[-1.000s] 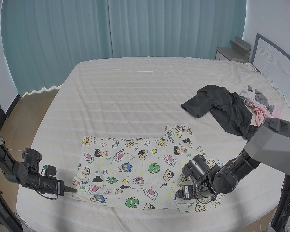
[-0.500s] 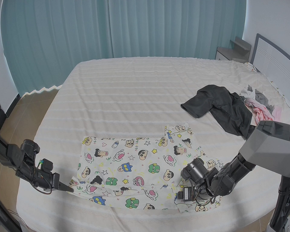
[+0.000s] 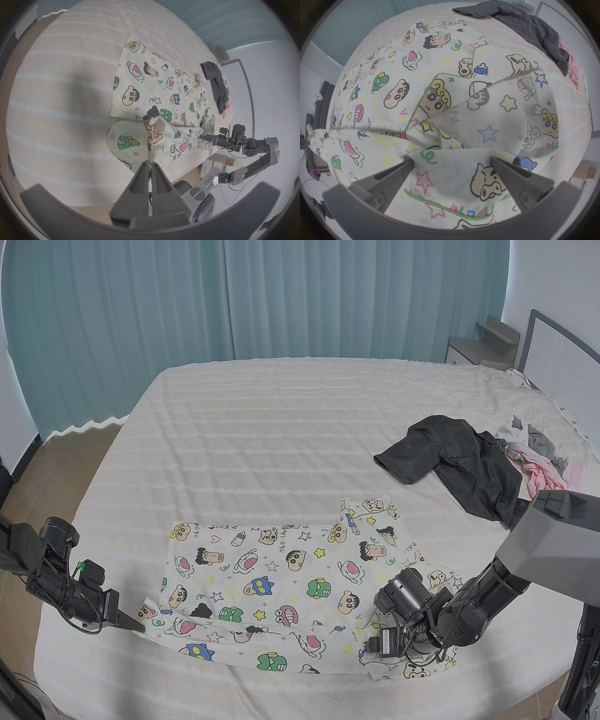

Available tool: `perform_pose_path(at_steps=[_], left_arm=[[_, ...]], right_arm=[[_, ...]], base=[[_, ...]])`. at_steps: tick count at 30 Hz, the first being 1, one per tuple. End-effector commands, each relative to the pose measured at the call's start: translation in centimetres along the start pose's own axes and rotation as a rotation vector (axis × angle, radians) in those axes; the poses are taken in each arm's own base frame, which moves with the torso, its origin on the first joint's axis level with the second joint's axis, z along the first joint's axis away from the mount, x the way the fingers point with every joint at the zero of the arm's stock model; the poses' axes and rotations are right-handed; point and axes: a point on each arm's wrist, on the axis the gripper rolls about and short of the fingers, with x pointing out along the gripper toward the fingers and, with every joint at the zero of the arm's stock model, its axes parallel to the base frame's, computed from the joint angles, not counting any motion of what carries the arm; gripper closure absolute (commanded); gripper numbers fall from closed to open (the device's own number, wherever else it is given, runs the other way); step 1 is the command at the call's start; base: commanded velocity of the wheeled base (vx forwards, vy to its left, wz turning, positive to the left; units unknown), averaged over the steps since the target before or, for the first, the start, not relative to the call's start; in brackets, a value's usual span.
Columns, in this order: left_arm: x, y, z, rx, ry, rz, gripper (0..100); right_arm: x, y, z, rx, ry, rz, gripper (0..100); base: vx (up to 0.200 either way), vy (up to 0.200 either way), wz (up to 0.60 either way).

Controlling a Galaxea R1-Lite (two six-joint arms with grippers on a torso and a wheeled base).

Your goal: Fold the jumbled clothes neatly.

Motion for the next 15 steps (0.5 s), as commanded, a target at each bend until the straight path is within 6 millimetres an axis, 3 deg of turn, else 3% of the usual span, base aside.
perform_pose_path(at_steps=[1, 15], left_arm=[[0.7, 0.6, 0.2, -0.012, 0.024, 0.018, 100], [3.8, 2.4, 1.0, -0.035, 0.068, 0.032, 100]], right_arm=[[-0.4, -0.1, 0.0, 0.001, -0.006, 0.006, 0], [-0.8, 0.0, -0.2, -0.005, -0.008, 0.011, 0]], base=[[0.000, 0.000, 0.00], [0.000, 0.000, 0.00]])
